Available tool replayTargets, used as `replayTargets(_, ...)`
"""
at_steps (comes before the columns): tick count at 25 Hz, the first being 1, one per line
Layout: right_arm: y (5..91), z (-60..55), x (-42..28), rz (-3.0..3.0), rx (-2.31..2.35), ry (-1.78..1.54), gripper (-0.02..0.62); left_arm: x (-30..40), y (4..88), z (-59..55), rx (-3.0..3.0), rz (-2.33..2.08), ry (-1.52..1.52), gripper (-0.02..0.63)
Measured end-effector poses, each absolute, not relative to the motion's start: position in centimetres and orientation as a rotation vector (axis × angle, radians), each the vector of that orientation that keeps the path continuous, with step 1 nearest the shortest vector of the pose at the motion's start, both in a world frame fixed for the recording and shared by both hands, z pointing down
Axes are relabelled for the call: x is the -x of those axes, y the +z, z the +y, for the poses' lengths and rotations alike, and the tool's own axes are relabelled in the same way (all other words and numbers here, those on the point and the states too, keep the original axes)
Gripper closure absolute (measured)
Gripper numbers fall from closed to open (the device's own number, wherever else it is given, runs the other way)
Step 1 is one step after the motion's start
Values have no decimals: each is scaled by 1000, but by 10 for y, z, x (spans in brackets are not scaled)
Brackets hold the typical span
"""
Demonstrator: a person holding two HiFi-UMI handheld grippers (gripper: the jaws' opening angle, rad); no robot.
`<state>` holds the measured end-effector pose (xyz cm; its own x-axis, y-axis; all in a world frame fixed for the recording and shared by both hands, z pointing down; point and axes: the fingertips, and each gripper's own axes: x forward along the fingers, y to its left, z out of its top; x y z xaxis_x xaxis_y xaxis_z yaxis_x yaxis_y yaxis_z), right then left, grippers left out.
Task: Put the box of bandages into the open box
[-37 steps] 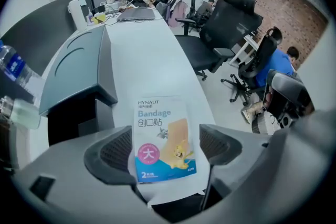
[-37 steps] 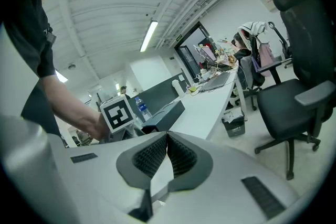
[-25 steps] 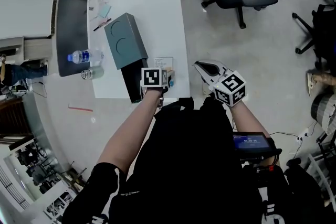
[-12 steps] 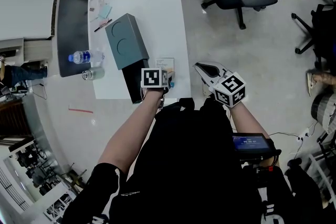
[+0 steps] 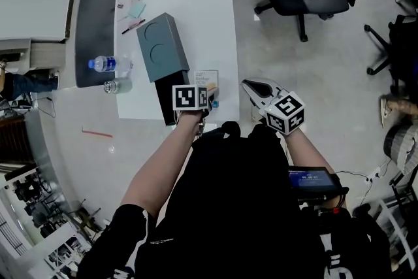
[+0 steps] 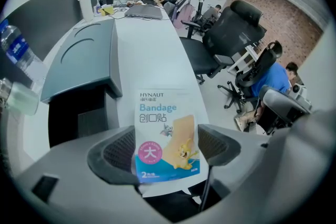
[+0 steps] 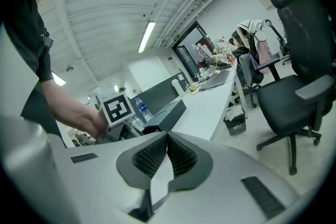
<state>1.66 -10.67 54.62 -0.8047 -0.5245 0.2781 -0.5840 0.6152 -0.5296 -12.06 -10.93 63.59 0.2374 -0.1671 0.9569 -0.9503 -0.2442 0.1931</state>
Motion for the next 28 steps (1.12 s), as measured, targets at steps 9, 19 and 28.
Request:
replayTargets(9, 544, -100, 8, -2751, -844, 920, 569, 131, 606, -109, -1643, -1095, 924, 230)
replayTargets(19, 542, -94, 34, -2762, -740, 884, 569, 160, 580, -103, -1628, -1150, 780, 230)
replayTargets(28, 543, -92, 59, -2773, -657, 866, 569, 204, 578, -96, -1568, -1234, 728, 230)
